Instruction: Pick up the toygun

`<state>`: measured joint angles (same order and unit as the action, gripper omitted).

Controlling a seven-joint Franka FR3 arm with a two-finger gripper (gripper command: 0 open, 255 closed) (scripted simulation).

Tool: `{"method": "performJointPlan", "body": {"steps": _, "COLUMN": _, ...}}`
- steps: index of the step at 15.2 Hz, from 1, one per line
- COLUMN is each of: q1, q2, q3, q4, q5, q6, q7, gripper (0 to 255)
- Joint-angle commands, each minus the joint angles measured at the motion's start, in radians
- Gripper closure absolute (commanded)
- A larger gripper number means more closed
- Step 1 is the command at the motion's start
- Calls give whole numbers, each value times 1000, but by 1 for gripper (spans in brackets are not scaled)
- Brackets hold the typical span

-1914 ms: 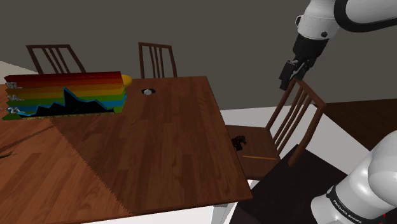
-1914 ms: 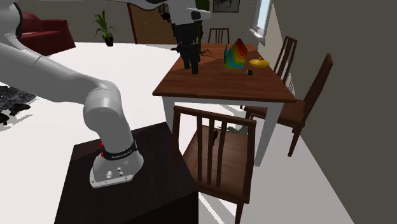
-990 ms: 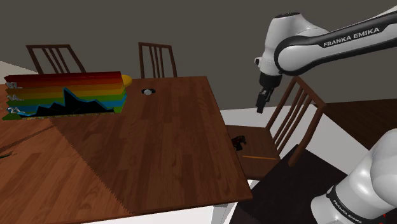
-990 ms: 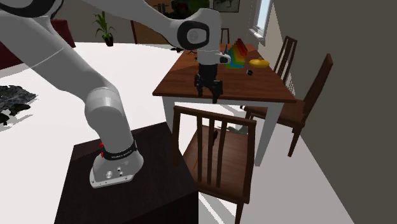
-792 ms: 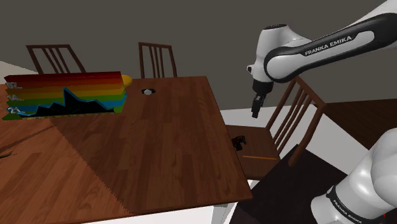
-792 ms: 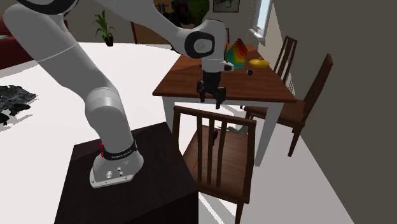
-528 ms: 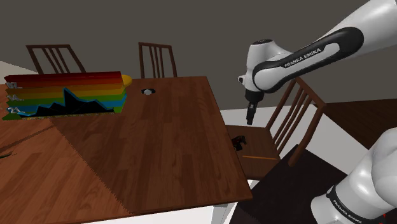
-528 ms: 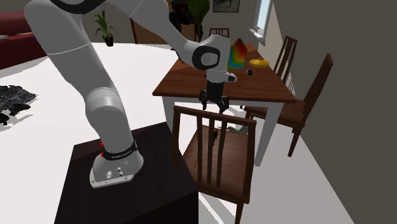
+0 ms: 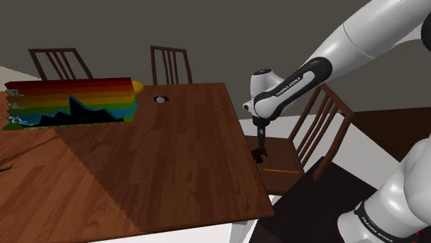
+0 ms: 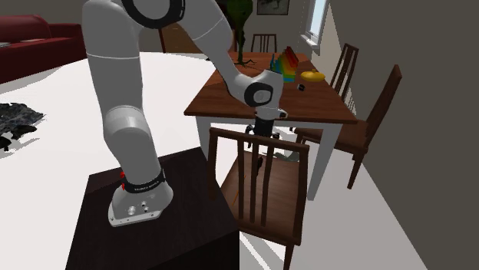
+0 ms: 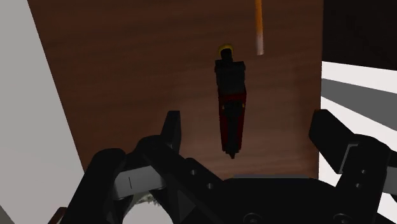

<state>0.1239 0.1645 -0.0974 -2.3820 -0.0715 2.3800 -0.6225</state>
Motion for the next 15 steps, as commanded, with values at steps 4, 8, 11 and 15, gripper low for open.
{"method": "performJointPlan", "body": {"steps": 4, "q1": -1, "q2": 121, "q3": 15, "q4": 36, "q5": 5, "q6": 63, "q7": -54, "gripper": 0}}
{"method": "performJointPlan", "body": {"steps": 8, "q1": -3, "q2": 173, "q3": 16, "q4": 40, "q5": 7, "q6": 111, "q7": -53, "gripper": 0}}
{"method": "performJointPlan", "body": {"steps": 11, "q1": -3, "q2": 194, "q3": 17, "q4": 43, "q5": 8, "q6": 129, "q7": -52, "gripper": 0}}
{"method": "performJointPlan", "body": {"steps": 15, "q1": -3, "q2": 193, "q3": 17, "q4": 42, "q5": 8, "q6": 129, "q7": -53, "gripper": 255}}
